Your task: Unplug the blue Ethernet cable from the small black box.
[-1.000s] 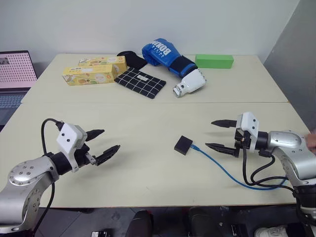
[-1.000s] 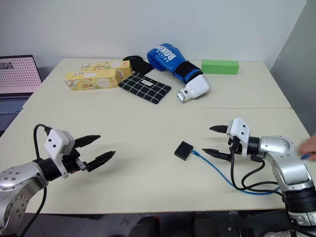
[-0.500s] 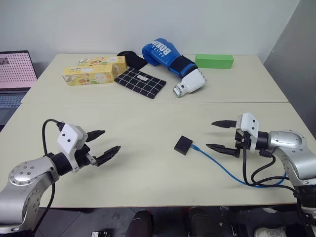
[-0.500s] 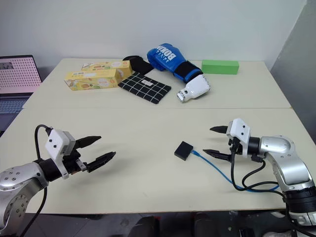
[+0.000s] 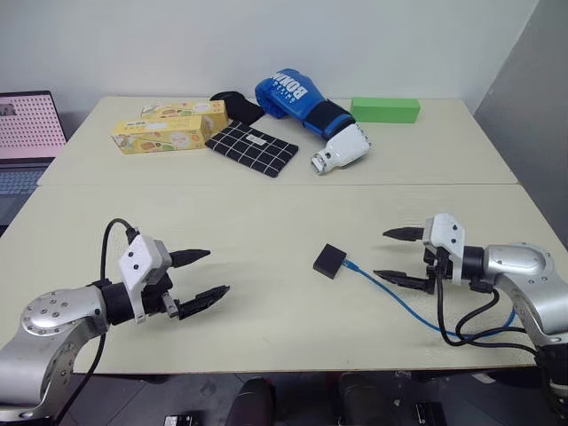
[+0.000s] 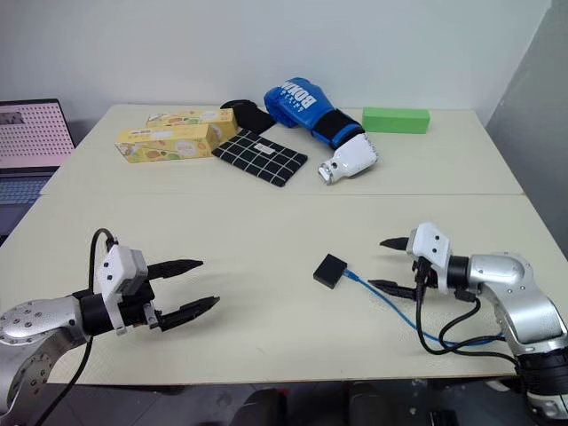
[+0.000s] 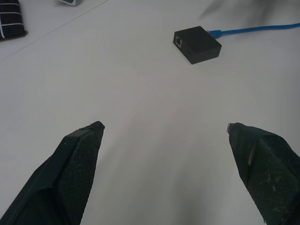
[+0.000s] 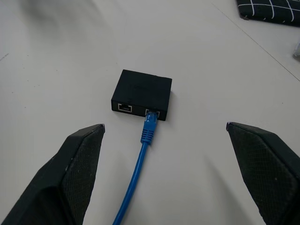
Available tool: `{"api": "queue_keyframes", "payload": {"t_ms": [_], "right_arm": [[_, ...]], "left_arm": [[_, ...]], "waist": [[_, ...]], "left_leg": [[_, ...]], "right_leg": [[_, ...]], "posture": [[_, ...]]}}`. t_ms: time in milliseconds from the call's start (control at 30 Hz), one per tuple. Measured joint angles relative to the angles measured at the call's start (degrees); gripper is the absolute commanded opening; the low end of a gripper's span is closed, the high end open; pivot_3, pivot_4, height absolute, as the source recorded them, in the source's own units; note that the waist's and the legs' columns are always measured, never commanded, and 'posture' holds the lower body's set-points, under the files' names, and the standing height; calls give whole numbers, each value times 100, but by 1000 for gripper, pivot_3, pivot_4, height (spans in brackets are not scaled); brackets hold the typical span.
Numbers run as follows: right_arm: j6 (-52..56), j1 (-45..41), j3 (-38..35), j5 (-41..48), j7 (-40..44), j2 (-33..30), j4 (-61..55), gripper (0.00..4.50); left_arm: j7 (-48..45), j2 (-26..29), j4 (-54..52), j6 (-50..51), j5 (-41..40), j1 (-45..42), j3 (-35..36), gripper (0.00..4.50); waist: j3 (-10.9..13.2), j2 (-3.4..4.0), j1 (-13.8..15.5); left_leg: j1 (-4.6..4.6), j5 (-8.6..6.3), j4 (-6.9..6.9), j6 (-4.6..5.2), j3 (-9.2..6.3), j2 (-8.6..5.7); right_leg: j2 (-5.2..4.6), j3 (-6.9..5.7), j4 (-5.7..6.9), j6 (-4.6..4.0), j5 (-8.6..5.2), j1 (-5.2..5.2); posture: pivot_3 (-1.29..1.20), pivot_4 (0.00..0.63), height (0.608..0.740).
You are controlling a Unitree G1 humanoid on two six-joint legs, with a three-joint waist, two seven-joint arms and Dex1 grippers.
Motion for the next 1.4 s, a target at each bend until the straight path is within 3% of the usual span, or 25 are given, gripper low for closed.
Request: {"api": "queue_keyframes", "payload": {"t_ms": [333, 433, 867, 967, 1200, 1400], "right_arm": [[288, -55, 863, -838, -974, 844, 386, 4415], [220, -200, 987, -1009, -1095, 1061, 686, 3974], [-30, -605, 1291, -1289, -874, 1125, 1007, 685], [-150, -783, 1383, -1426, -801, 1119, 1080, 196], [-867, -1621, 1452, -1555, -451, 1108, 1085, 186], [-2508, -2399, 1912, -2235, -185, 1045, 1194, 186]], "left_arm": [[-375, 129, -160, 137, -111, -217, -369, 4500], [-372, 129, -159, 208, -110, -313, -440, 4500], [-42, 42, -125, 577, -111, -509, -685, 4500], [148, -169, -74, 855, -294, -610, -678, 4500], [644, -631, 49, 2044, -1463, -865, -492, 4500], [1311, -1205, 195, 2902, -2666, -1300, -194, 4500]], "waist": [[0, 0, -6], [0, 0, -7], [0, 0, -10], [0, 0, -11], [1, 0, -13], [1, -1, -12]], "left_leg": [[2, 0, -7, 0, 2, -3], [2, 0, -8, 0, 1, -3], [8, 0, -8, 0, -3, -2], [9, 0, -8, 0, -4, -1], [5, 0, -9, 0, -12, 1], [5, 1, -6, -1, -13, 1]], "right_leg": [[9, -1, -6, 0, 0, 2], [10, 0, -6, 0, 0, 1], [11, -1, -4, 0, 0, 5], [11, 0, -2, 1, 1, 3], [3, -3, -2, 0, 0, -2], [-2, -6, -1, 1, 1, 0]], "posture": [[0, 150, 740], [0, 150, 740], [0, 150, 740], [0, 150, 740], [0, 150, 740], [0, 150, 740]]}}
